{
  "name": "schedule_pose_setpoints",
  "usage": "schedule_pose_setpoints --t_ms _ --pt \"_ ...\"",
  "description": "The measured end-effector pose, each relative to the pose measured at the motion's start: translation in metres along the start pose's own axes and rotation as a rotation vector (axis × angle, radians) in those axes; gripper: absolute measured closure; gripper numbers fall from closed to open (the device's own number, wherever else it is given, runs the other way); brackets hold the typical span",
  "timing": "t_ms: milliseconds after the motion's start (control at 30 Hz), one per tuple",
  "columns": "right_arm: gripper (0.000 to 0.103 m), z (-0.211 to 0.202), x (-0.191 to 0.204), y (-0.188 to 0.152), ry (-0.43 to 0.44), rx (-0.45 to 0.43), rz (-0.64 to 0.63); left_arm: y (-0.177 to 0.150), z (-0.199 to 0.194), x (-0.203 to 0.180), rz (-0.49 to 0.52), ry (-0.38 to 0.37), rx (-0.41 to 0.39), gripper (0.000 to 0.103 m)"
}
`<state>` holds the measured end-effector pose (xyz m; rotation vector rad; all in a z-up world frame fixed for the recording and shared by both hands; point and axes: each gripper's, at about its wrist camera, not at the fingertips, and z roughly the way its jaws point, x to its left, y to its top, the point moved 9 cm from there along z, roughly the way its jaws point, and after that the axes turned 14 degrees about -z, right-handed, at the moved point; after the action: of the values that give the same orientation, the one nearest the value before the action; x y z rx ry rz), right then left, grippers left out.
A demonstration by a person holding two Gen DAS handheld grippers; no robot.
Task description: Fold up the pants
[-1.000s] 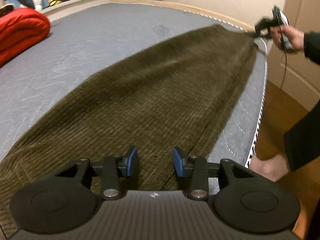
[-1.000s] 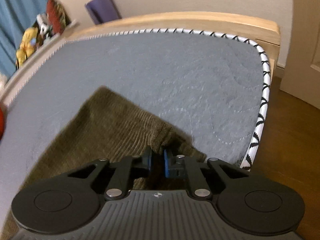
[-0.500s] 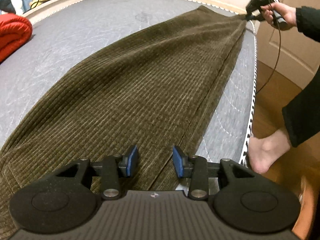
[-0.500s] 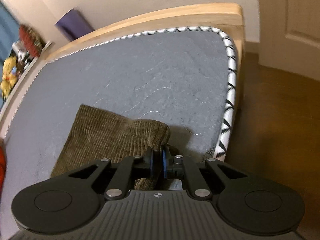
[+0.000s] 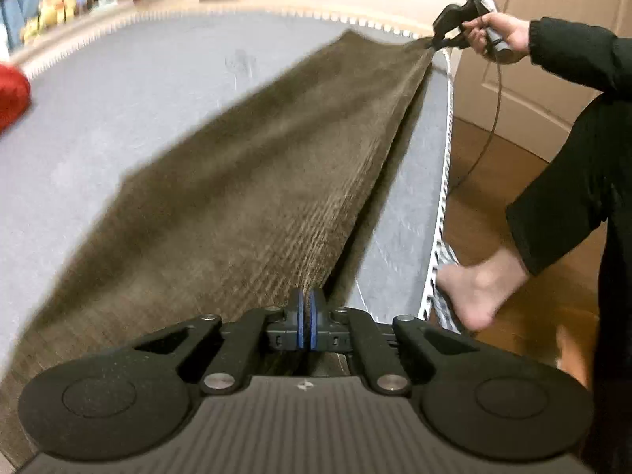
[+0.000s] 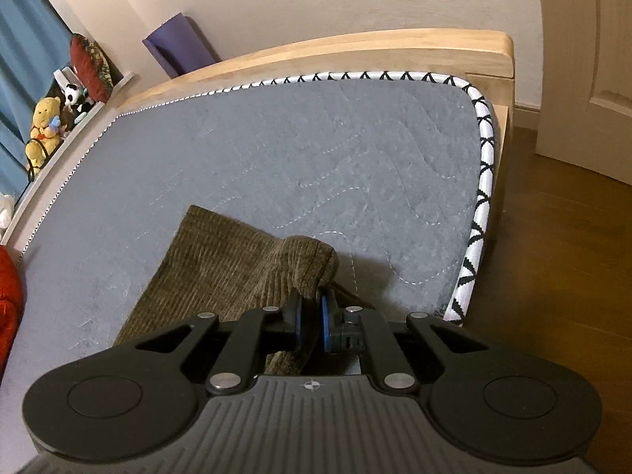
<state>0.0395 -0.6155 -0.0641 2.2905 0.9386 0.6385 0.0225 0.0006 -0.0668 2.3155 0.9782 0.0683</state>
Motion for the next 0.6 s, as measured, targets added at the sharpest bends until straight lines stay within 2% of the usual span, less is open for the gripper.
schedule_pose_setpoints --t_ms 67,100,133,167,200,267,333,500,600 --pt "0.089 0.010 -0.005 -0.010 -0.030 0.056 -0.009 -0.016 0.024 0.002 0.018 0.049 0.083 0.098" --pt "0.086 0.014 -0.009 -0.015 -0.049 0.076 -0.012 -0.018 0.026 -0.002 0.057 0.063 0.069 0.095" --pt "0.073 0.016 -0.013 -0.019 -0.073 0.090 -0.012 -0.015 0.023 -0.004 0.070 0.060 0.060 0.091" --pt "0.055 0.015 -0.018 -0.020 -0.091 0.084 0.002 -0.011 0.018 -0.005 0.056 0.047 0.044 0.077" --pt "0.051 0.013 -0.021 -0.019 -0.091 0.075 0.020 -0.003 0.009 -0.005 0.024 0.028 0.005 0.064" --pt "0.050 0.010 -0.025 -0.015 -0.046 0.051 0.073 0.010 -0.004 -0.003 -0.015 0.005 -0.058 0.060" --pt "0.050 0.009 -0.025 -0.015 0.014 0.043 0.123 0.017 -0.009 -0.002 -0.033 0.015 -0.091 0.060" --pt "0.050 0.019 -0.025 -0.022 0.100 0.056 0.220 0.024 -0.004 -0.004 -0.018 0.070 -0.117 0.060" --pt "0.050 0.031 -0.015 -0.029 0.153 0.068 0.228 0.024 -0.005 -0.003 -0.021 0.082 -0.125 0.060"
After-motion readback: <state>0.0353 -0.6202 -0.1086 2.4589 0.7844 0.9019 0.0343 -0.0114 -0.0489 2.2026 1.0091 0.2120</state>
